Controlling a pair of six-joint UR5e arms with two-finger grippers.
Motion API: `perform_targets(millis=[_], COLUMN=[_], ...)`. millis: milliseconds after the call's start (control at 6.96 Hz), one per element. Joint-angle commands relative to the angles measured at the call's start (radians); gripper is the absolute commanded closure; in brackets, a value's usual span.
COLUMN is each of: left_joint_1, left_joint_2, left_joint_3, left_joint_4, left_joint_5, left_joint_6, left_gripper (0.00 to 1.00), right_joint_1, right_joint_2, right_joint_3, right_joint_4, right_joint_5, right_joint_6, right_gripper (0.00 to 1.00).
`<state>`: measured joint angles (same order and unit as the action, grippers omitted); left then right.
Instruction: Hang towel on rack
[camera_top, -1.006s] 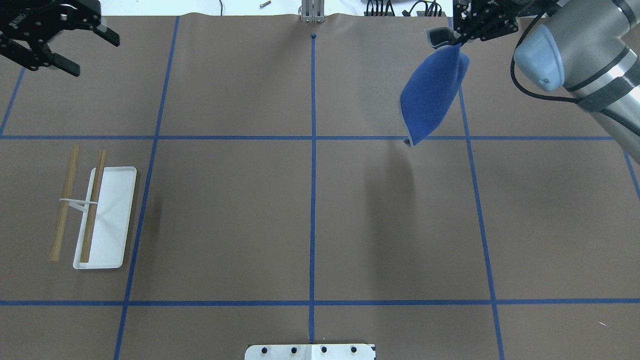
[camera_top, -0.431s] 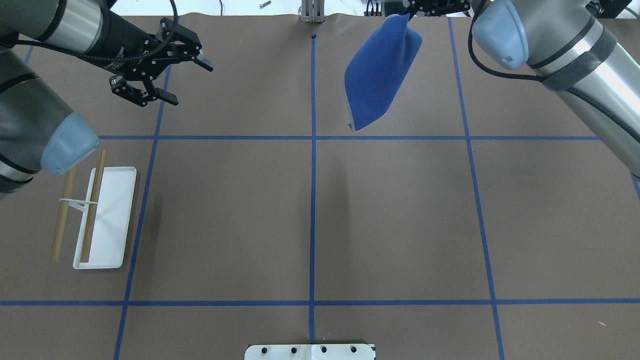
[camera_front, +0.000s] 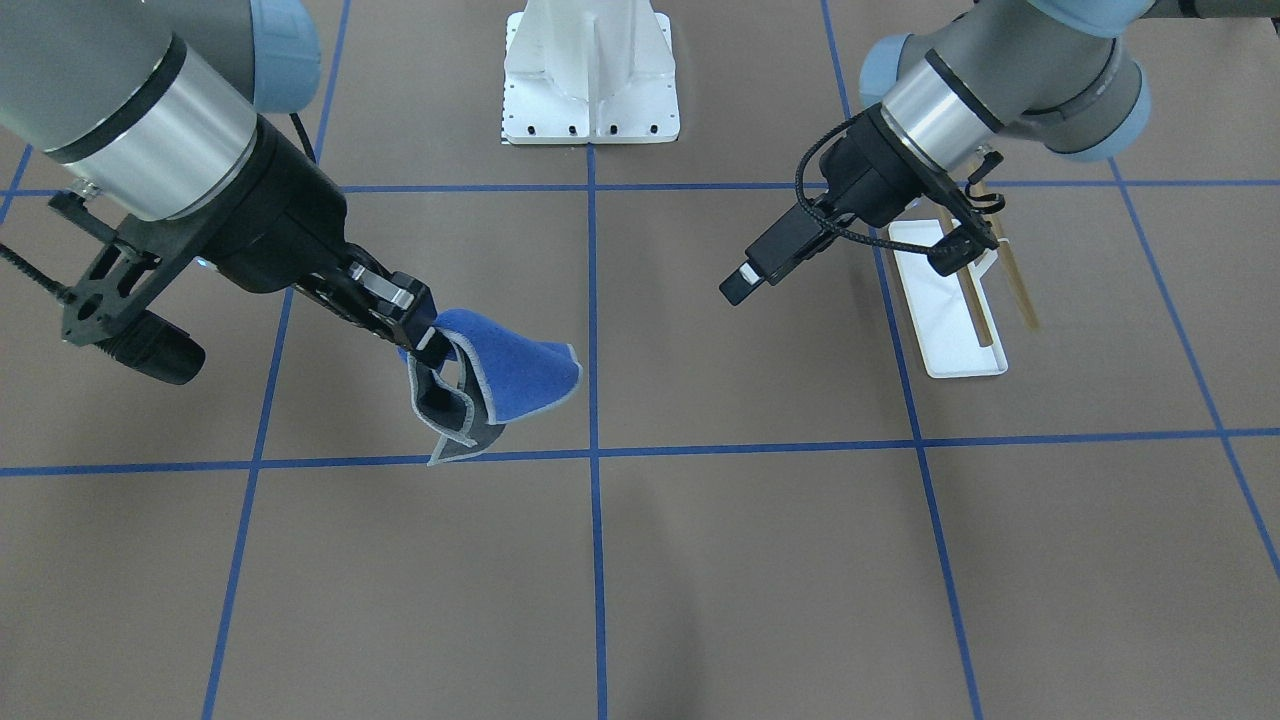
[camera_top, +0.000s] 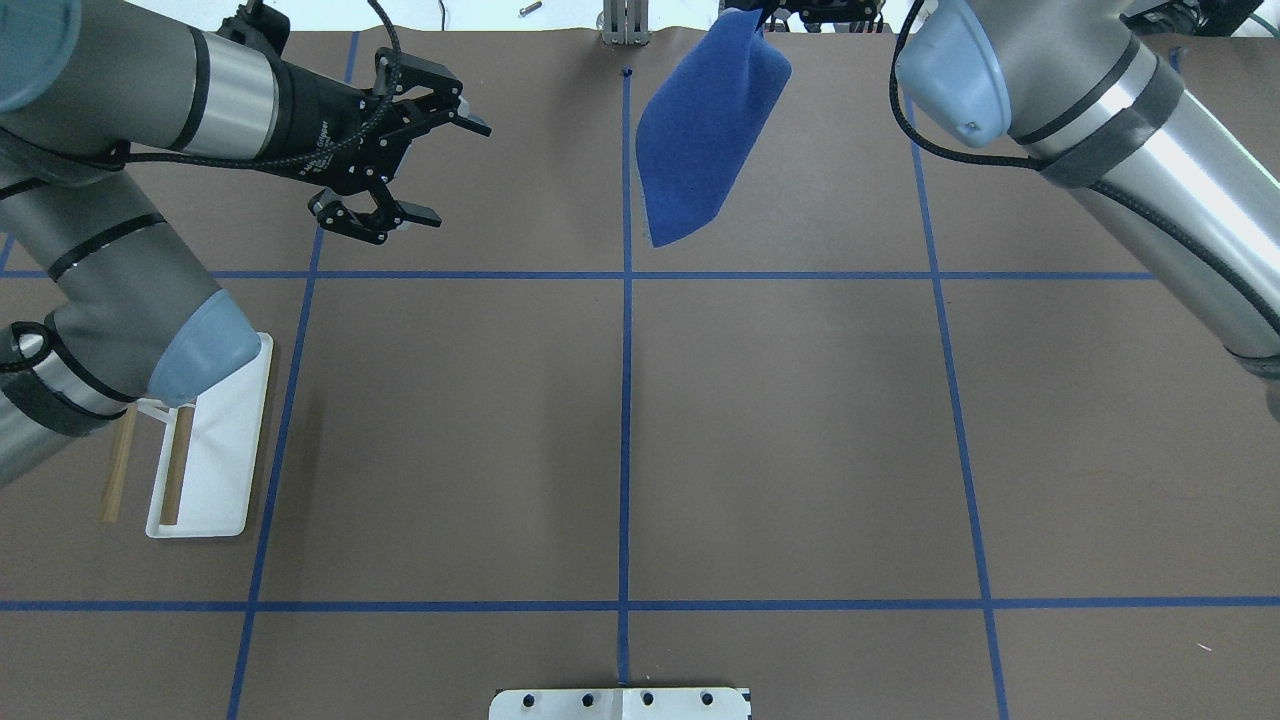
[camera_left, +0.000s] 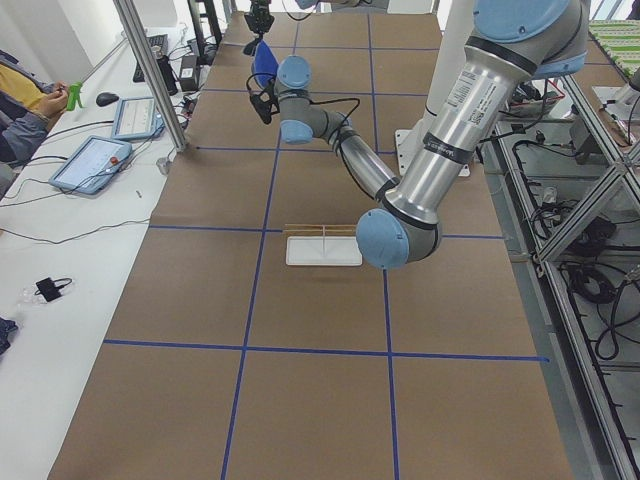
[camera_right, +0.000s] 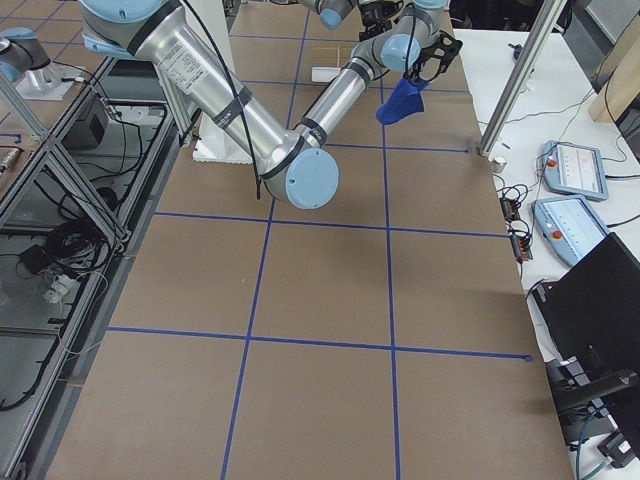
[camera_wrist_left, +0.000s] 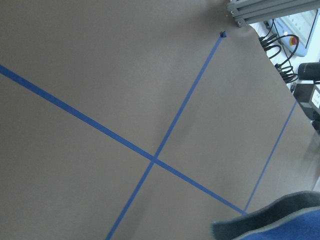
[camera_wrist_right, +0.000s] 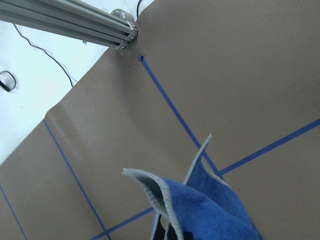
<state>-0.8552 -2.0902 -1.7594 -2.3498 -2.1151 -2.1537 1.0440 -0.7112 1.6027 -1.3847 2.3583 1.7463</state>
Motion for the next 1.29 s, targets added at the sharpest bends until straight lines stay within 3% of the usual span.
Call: perform_targets(millis=[0, 431, 575, 719, 1150], left_joint_1=[0.041, 0.045, 0.047, 0.092, 0.110], left_joint_2=[0.001, -0.001, -0.001, -0.001, 0.001], left_joint_3=[0.023, 0.035, 0.040, 0.043, 0.076], left_joint_4=[-0.104, -0.108, -0.120, -0.156, -0.183], left_joint_5=[0.101, 0.153, 0.193, 0.298, 0.409], left_joint_6=[-0.150, -0.201, -0.268, -0.340, -0.362], left_gripper=[0.02, 0.02, 0.02, 0.02, 0.05], right_joint_1=[-0.068, -0.085, -0.099, -0.122, -0.127], right_joint_2=[0.007, 0.035, 0.035, 0.033, 0.036], right_joint_3=[-0.012, -0.012, -0.012, -0.012, 0.005], right_joint_4=[0.185, 0.210, 0.245, 0.286, 0.296], right_joint_5=[-0.166, -0.223, -0.266, -0.339, -0.360], right_joint_6=[0.375, 0.661, 0.785, 0.902, 1.066], right_gripper=[1.00, 1.00, 1.00, 1.00, 1.00])
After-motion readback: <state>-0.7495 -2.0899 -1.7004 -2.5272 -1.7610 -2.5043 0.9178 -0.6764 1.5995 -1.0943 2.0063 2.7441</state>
